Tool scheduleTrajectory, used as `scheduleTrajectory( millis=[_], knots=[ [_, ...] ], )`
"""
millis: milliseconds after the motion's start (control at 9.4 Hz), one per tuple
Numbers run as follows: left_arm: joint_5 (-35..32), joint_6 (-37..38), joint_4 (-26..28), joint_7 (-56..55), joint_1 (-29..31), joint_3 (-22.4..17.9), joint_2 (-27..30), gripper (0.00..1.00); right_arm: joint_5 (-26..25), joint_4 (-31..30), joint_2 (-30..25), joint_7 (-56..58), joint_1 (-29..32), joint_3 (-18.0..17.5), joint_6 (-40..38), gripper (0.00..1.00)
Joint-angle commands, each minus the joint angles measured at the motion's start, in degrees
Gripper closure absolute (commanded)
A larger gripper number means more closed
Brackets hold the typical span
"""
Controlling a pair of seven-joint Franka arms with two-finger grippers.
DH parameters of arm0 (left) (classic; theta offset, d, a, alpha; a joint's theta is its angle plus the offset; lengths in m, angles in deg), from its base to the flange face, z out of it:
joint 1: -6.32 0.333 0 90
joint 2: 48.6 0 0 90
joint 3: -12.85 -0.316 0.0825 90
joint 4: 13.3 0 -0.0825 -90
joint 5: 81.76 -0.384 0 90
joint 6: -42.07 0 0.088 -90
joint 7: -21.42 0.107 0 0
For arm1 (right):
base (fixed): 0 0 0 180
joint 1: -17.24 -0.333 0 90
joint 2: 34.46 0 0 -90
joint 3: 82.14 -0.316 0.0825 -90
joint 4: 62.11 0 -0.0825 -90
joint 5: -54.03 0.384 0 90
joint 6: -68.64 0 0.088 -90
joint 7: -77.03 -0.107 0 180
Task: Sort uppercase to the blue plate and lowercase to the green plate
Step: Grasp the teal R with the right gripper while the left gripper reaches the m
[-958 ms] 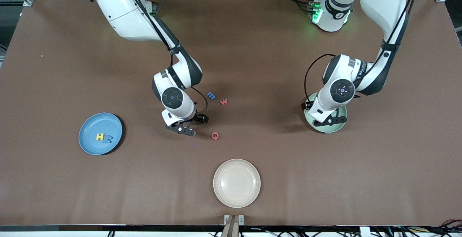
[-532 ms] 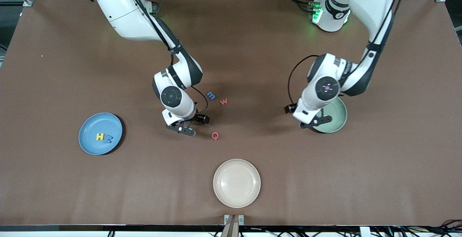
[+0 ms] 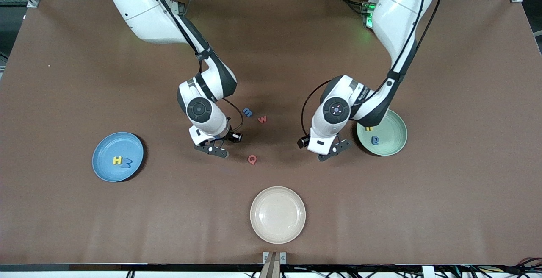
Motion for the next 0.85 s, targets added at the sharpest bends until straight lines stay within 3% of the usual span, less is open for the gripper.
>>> scheduleTrajectory(
  millis=[0,319,745],
  knots=[
    [1.3,0.0,-3.6,-6.7,-3.5,-0.4,-0.7,0.0,1.4,-2.5,-3.0,1.3,0.6,-0.1,0.2,1.0],
    [1.3,2.4,-6.4,-17.2,-9.4,-0.4,-0.7,0.0,1.3,-2.1,-5.6,10.8,7.5,0.1,-2.1,1.0],
    [1.4,2.4,-7.3,-21.7,-14.3,-0.3,-1.3,0.0,-0.1,-1.8,-8.5,32.3,20.6,0.5,-8.5,1.0]
  ],
)
